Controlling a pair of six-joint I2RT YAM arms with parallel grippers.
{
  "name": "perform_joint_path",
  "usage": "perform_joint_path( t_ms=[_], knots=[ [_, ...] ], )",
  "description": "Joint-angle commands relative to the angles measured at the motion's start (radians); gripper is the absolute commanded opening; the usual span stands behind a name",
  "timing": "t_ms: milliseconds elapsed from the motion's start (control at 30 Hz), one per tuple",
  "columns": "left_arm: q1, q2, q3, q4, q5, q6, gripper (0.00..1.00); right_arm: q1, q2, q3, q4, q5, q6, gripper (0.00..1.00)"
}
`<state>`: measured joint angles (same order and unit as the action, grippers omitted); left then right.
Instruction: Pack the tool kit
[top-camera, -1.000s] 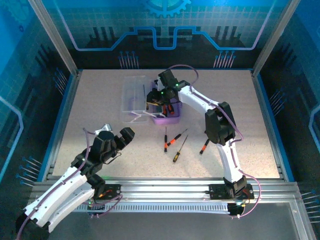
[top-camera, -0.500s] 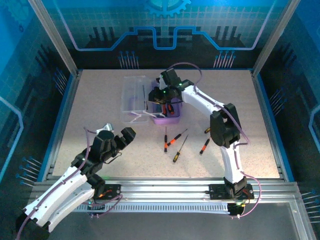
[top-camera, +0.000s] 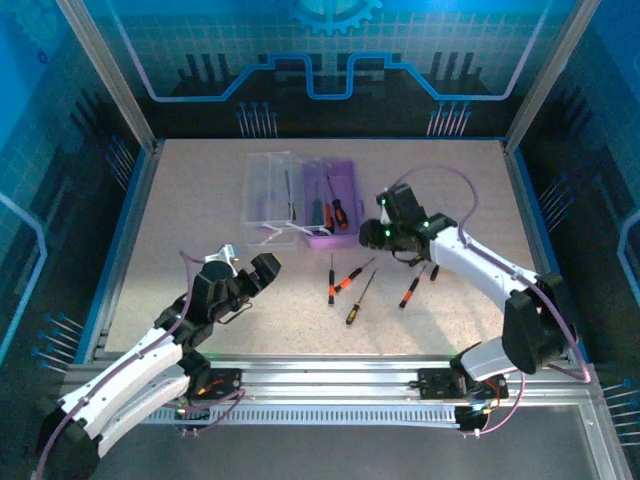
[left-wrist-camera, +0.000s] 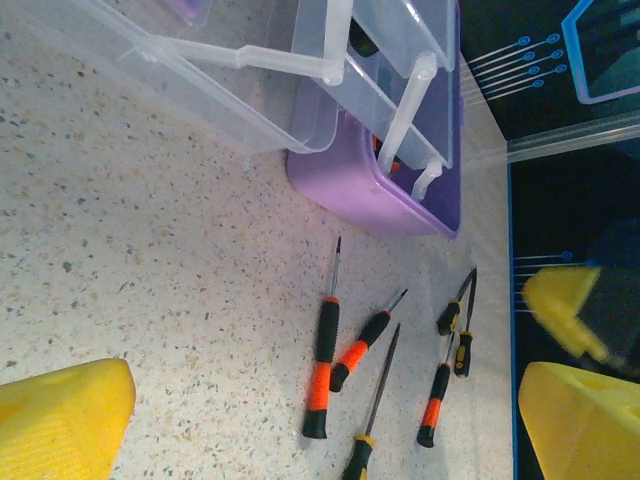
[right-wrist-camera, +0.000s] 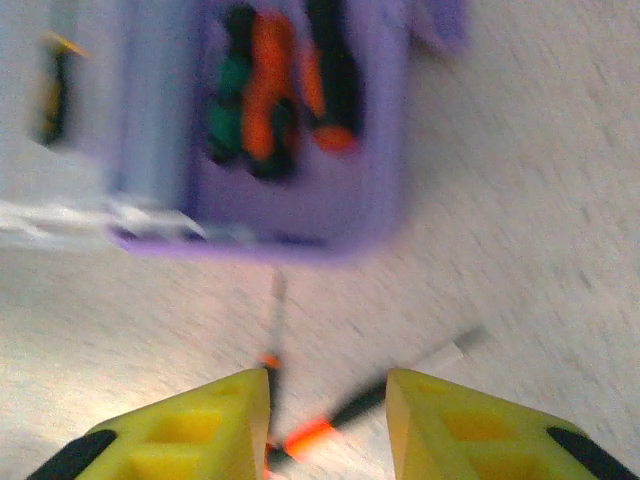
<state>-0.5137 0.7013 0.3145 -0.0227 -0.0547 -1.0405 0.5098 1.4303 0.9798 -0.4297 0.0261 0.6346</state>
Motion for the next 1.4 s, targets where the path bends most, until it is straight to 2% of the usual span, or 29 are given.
perform_joint_path(
  t_ms=[0,233,367,500,733,933,1367],
  knots=[
    [-0.008,0.061,-0.027,0.173,0.033,0.026,0.99,0.079,-0.057,-0.117,-0.008,0.117,0.061,0.38],
    [-0.009,0.234,-0.025,0.322,0.075,0.020,0.99,0.307,-0.037,-0.185,-0.077,0.217,0.239,0.44],
    [-0.009,0.288,-0.009,0.329,0.099,0.027,0.99,0.368,0.019,-0.174,-0.082,0.167,0.333,0.49],
    [-0.009,0.299,-0.004,0.329,0.109,0.028,0.99,0.426,0.076,-0.131,-0.133,0.220,0.378,0.51],
    [-0.009,0.256,-0.036,0.323,0.095,0.031,0.99,0.440,0.165,-0.068,-0.147,0.242,0.365,0.51],
    [-0.008,0.188,-0.047,0.273,0.078,0.035,0.99,0.440,0.218,-0.050,-0.151,0.251,0.360,0.45],
    [-0.008,0.092,-0.055,0.218,0.034,0.058,0.99,0.375,0.134,-0.180,-0.121,0.251,0.385,0.33]
  ],
)
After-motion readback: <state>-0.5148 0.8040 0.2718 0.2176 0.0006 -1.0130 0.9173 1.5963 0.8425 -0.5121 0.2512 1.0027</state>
